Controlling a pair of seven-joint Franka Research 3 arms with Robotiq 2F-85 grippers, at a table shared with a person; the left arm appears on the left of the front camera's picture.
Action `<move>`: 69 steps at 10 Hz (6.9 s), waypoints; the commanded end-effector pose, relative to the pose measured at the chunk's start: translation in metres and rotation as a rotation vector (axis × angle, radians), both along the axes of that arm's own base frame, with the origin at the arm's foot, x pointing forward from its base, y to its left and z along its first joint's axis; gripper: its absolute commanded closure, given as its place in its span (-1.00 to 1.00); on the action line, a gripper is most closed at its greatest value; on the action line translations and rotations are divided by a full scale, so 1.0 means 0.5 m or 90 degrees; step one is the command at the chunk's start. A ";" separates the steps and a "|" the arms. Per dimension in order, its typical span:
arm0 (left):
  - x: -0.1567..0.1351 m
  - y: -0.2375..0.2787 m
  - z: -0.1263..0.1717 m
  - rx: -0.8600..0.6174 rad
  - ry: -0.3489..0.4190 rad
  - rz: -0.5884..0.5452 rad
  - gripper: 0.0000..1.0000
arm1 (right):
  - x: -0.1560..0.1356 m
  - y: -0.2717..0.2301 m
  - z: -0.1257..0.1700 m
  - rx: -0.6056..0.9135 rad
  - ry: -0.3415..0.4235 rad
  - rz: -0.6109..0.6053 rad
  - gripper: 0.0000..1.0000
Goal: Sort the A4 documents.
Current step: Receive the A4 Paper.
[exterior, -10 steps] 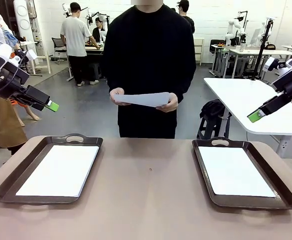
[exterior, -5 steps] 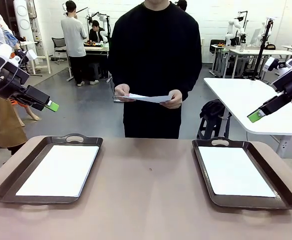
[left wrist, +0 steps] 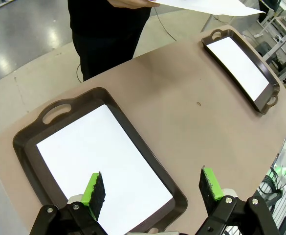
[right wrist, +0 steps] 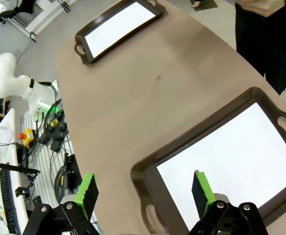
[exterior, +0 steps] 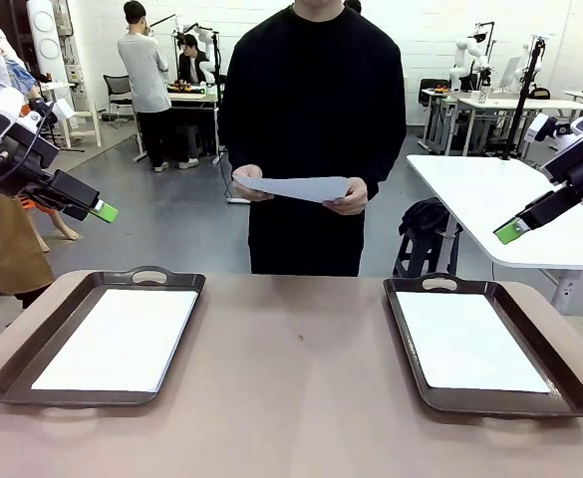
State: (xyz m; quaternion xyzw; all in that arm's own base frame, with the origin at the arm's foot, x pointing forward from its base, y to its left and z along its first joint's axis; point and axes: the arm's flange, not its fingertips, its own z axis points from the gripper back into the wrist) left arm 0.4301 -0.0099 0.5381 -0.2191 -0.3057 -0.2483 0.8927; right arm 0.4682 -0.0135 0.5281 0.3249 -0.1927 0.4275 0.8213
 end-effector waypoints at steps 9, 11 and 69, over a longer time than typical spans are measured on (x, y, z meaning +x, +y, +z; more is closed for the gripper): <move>-0.001 0.002 0.000 0.003 -0.004 -0.006 -1.00 | 0.001 0.001 0.000 -0.001 -0.002 -0.001 -1.00; -0.001 0.002 0.000 0.003 -0.004 -0.006 -1.00 | 0.001 0.001 0.000 -0.001 -0.002 -0.001 -1.00; 0.396 -0.299 -0.305 -0.548 0.490 0.087 -1.00 | 0.001 0.001 0.000 -0.001 -0.002 -0.001 -1.00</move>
